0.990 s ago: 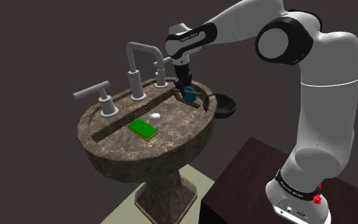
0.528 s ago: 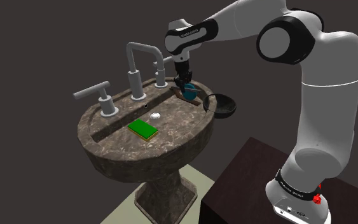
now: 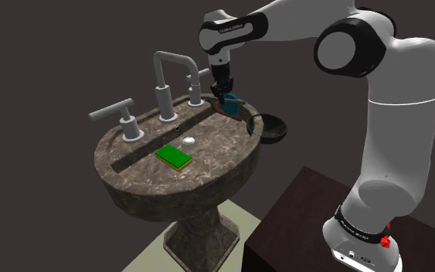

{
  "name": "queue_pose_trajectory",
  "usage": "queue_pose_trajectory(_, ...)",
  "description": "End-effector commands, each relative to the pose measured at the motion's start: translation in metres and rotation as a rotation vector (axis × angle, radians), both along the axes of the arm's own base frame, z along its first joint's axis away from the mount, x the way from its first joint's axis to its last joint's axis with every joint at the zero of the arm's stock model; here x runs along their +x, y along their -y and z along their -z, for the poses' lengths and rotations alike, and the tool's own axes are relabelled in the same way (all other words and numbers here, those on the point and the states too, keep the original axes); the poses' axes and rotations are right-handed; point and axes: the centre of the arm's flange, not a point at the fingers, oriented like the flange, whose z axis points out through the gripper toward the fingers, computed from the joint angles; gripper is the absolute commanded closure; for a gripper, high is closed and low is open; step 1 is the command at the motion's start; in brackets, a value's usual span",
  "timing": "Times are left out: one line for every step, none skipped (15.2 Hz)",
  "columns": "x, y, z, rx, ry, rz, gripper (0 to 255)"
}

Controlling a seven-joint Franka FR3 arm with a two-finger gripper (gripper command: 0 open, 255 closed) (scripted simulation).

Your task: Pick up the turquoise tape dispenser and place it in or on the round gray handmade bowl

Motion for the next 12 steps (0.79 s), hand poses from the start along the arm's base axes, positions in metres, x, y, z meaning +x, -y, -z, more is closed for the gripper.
queue_pose_trajectory(0.0,0.001,-0.01,0.0,0.0,0.0,255)
queue_pose_trajectory(0.0,0.001,-0.016,0.0,0.0,0.0,255)
queue_pose_trajectory(0.0,0.001,-0.021,0.0,0.0,0.0,255)
queue_pose_trajectory(0.0,0.001,-0.026,0.0,0.0,0.0,255)
queue_pose_trajectory(0.0,0.001,-0.032,0.0,0.0,0.0,255)
queue_pose_trajectory(0.0,0.001,-0.037,0.0,0.0,0.0,255)
queue_pose_trajectory(0.0,0.001,-0.042,0.0,0.0,0.0,255)
queue_pose_trajectory(0.0,0.001,-0.047,0.0,0.0,0.0,255)
queue_pose_trajectory(0.0,0.001,-0.053,0.0,0.0,0.0,255)
queue_pose_trajectory(0.0,0.001,-0.058,0.0,0.0,0.0,255)
queue_pose_trajectory(0.0,0.001,-0.063,0.0,0.0,0.0,255)
queue_pose_trajectory(0.0,0.001,-0.069,0.0,0.0,0.0,255)
